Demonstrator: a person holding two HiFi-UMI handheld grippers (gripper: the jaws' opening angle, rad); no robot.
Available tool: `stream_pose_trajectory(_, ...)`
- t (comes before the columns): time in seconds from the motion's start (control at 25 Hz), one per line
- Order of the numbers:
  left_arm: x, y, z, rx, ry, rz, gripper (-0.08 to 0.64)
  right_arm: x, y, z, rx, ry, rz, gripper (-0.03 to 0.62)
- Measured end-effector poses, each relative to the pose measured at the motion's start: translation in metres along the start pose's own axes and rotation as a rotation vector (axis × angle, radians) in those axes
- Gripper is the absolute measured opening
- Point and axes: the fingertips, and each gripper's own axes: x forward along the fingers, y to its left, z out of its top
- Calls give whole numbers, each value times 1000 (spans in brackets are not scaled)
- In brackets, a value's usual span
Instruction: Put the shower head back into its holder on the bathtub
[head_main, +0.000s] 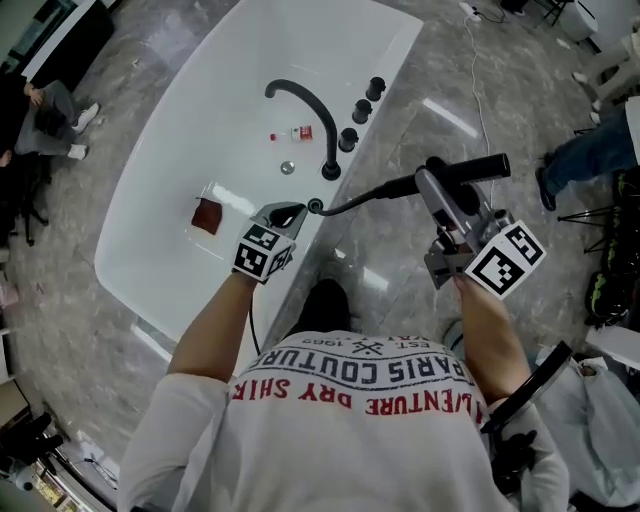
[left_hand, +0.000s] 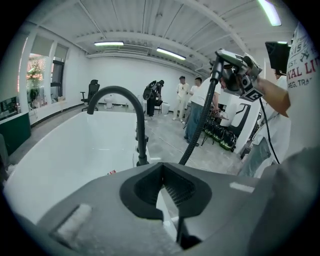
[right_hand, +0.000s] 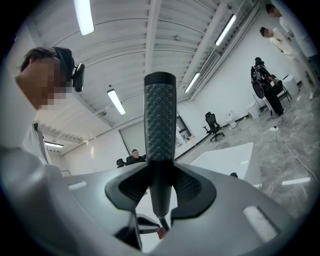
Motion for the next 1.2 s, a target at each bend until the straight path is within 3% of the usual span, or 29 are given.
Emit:
stream_pose_trajectory(0.2, -31, -16, 28, 4, -61, -5, 5, 23, 18, 6, -82, 8, 35, 137)
stream_pose_trajectory(0.6, -88, -7, 69, -40, -163, -13, 5, 97, 49, -14, -227, 68, 116, 137)
stream_pose_trajectory(0.84, -114, 2, 76, -62, -207, 6, 5, 128, 55, -48, -329, 118, 149, 136)
stream_pose_trajectory(1.2, -133, -1, 75, -118, -249, 1, 5, 142, 40, -123, -384, 262, 163, 136)
